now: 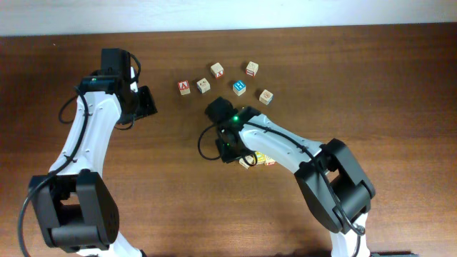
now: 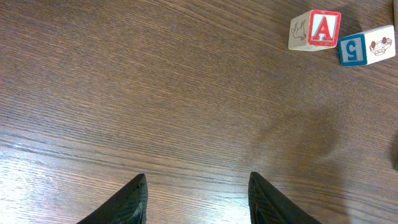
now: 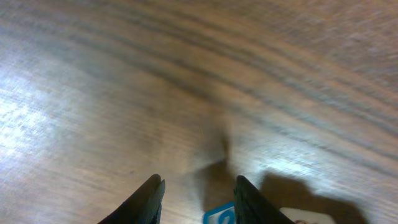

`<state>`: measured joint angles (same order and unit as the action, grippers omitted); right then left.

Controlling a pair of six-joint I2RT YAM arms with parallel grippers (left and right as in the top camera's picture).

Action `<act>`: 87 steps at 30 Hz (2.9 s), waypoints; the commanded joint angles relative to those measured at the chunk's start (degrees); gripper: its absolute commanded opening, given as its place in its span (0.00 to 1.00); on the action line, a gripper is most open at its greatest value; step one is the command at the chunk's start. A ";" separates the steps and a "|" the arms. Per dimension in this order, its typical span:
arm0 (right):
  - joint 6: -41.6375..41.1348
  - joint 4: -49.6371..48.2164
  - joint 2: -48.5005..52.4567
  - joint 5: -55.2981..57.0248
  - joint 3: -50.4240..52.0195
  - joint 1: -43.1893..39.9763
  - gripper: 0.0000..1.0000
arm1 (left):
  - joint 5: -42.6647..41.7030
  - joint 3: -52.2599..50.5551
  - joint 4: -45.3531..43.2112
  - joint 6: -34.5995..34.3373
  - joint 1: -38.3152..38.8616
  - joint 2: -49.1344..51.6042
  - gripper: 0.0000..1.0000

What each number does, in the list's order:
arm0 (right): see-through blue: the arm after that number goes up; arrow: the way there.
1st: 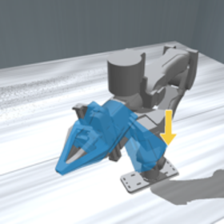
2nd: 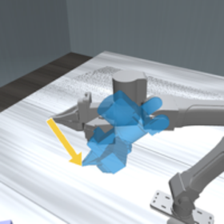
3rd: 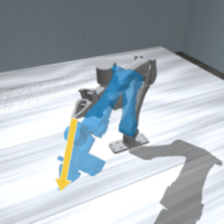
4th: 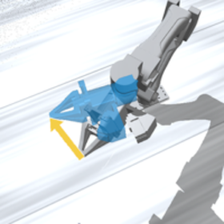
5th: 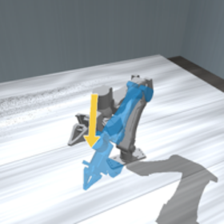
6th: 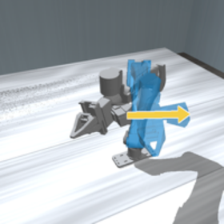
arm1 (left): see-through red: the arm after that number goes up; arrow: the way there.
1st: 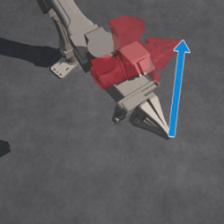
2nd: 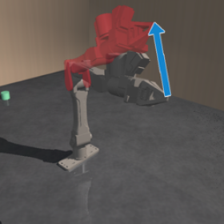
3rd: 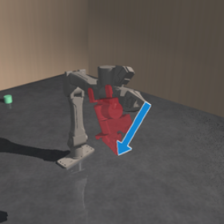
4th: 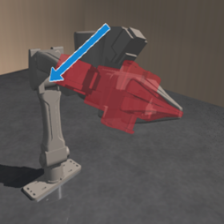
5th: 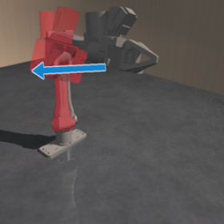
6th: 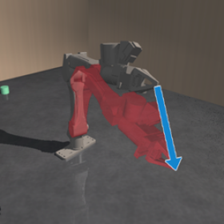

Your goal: Rotate 3 blocks

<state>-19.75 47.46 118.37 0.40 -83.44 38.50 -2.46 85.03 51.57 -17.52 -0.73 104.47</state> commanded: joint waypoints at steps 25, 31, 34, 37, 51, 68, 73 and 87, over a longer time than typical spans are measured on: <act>8.26 6.25 0.42 -9.03 -0.81 0.37 0.34 | 0.81 0.50 0.09 0.72 -0.20 -0.33 0.49; 8.17 7.58 0.39 -8.31 -0.83 0.37 0.34 | 0.83 0.50 0.09 0.72 -0.20 -0.33 0.49; 8.39 8.22 0.39 -7.45 -0.90 0.37 0.34 | 0.83 0.50 0.09 0.72 -0.20 -0.33 0.49; 8.35 8.20 0.39 -7.43 -0.90 0.24 0.34 | 0.83 0.50 0.09 0.72 -0.20 -0.33 0.49; 1.16 7.58 0.39 -5.75 -0.87 -3.28 0.30 | 0.83 0.50 0.09 0.74 -0.20 -0.33 0.49; -3.02 19.41 0.28 0.37 -12.63 -4.26 0.48 | 0.81 0.33 0.11 0.72 -0.04 -0.33 0.43; -1.97 20.52 0.31 0.52 -11.37 -11.67 0.48 | -0.17 -2.82 0.15 0.22 4.33 -0.31 0.41; 1.05 21.09 0.31 -0.20 0.83 -23.15 0.44 | -0.24 -5.14 -0.09 -1.07 12.96 -0.31 0.43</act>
<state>-19.16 68.75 118.91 0.19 -83.96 15.51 -2.55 80.64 51.48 -17.80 12.38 104.49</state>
